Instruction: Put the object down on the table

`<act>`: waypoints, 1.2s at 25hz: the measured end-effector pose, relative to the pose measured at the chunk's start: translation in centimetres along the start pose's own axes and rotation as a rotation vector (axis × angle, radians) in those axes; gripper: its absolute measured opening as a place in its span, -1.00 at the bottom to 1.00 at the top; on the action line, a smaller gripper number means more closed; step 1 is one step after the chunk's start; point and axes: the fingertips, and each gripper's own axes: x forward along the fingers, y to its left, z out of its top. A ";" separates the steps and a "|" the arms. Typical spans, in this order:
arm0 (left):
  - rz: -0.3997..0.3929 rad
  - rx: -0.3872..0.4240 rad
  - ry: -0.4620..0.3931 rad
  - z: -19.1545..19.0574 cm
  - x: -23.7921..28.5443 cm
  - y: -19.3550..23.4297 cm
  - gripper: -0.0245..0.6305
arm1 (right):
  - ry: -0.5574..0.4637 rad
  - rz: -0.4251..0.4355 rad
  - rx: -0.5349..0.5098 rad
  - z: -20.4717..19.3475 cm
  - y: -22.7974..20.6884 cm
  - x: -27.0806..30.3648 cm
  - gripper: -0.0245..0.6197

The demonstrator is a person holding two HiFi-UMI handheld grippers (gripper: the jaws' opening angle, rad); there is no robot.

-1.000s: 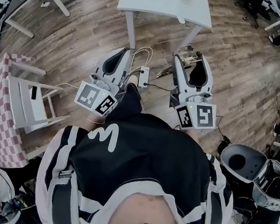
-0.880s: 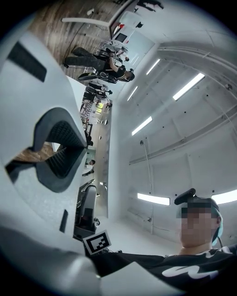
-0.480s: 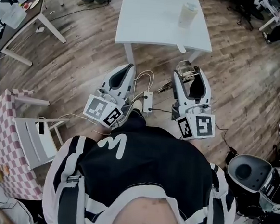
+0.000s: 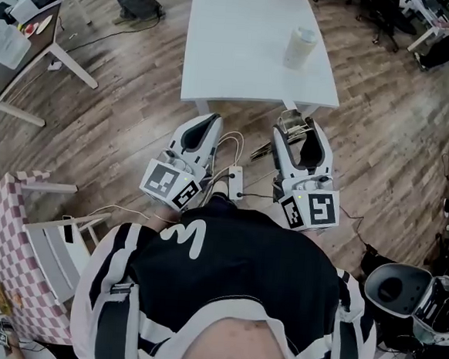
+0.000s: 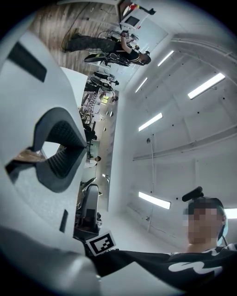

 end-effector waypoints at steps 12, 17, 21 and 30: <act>-0.055 0.031 0.005 0.5 5.4 6.1 -0.91 | -0.033 -0.030 0.019 -1.8 -1.6 8.0 -0.02; -0.059 0.032 0.000 0.3 6.3 7.3 -0.91 | -0.019 -0.028 0.003 -2.7 -1.8 9.5 -0.02; -0.039 0.024 0.002 0.1 6.5 7.7 -0.91 | -0.009 -0.018 -0.002 -2.9 -2.6 10.4 -0.02; 0.044 0.020 0.010 -0.2 6.0 9.2 -0.91 | 0.027 0.027 -0.026 -4.6 -4.9 14.5 -0.02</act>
